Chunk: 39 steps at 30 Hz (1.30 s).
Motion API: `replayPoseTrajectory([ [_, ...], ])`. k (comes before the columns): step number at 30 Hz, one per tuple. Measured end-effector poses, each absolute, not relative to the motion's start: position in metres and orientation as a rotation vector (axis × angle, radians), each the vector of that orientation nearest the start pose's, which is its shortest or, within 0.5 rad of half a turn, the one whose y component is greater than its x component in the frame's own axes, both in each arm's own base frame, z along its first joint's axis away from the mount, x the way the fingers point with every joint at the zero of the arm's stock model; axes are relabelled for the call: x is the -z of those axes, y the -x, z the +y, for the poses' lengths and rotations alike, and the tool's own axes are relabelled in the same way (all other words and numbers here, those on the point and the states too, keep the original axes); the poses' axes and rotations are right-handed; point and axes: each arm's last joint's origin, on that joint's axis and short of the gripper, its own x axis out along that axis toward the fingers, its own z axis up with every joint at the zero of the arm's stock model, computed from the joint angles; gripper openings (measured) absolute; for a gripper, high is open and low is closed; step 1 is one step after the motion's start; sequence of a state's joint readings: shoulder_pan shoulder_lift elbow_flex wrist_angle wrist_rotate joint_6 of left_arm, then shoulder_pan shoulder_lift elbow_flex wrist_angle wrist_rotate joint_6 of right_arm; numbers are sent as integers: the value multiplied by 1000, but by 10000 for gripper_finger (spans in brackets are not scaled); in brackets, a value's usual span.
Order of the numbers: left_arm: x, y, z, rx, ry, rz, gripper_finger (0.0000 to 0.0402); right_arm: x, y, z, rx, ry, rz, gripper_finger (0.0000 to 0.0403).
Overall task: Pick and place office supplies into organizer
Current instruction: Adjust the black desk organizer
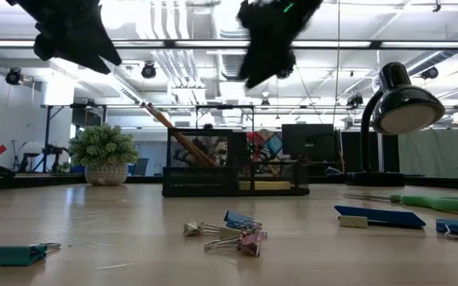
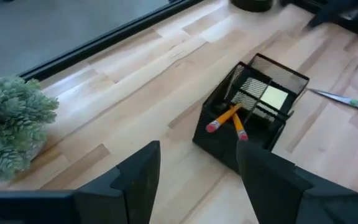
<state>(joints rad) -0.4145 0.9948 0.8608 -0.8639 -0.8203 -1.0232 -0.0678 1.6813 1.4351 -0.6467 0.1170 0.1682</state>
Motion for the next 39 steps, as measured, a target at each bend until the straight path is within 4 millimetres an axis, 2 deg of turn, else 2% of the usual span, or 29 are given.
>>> replayPoseTrajectory([
  [2,-277,-173,-53,-699,342,531,199,-302,-335,-14,251,-178,923,195],
  [4,-274,-177,-55,-684,297,557,199,-298,-314,4,269,-252,1003,191],
  [8,-268,-183,-58,-656,269,615,199,-272,-283,53,303,-424,1104,184],
  [13,-260,-189,-62,-637,265,673,199,-239,-268,122,372,-559,1108,182],
  [17,-255,-192,-64,-632,252,706,199,-224,-263,159,454,-563,1072,182],
  [21,-244,-193,-66,-584,224,802,199,-212,-276,186,460,-548,1084,182],
  [24,-227,-192,-66,-572,241,829,199,-206,-292,200,450,-541,1120,182],
  [28,-210,-190,-65,-593,316,820,199,-204,-300,199,675,-519,1147,177],
  [32,-213,-184,-64,-603,395,778,199,-223,-304,174,847,-633,1100,134],
  [34,-219,-183,-64,-591,418,743,199,-229,-306,151,896,-689,1074,91],
  [37,-227,-180,-62,-586,438,696,199,-237,-311,103,931,-712,1058,25],
  [39,-231,-177,-60,-582,448,680,199,-236,-316,61,986,-725,1046,16],
])
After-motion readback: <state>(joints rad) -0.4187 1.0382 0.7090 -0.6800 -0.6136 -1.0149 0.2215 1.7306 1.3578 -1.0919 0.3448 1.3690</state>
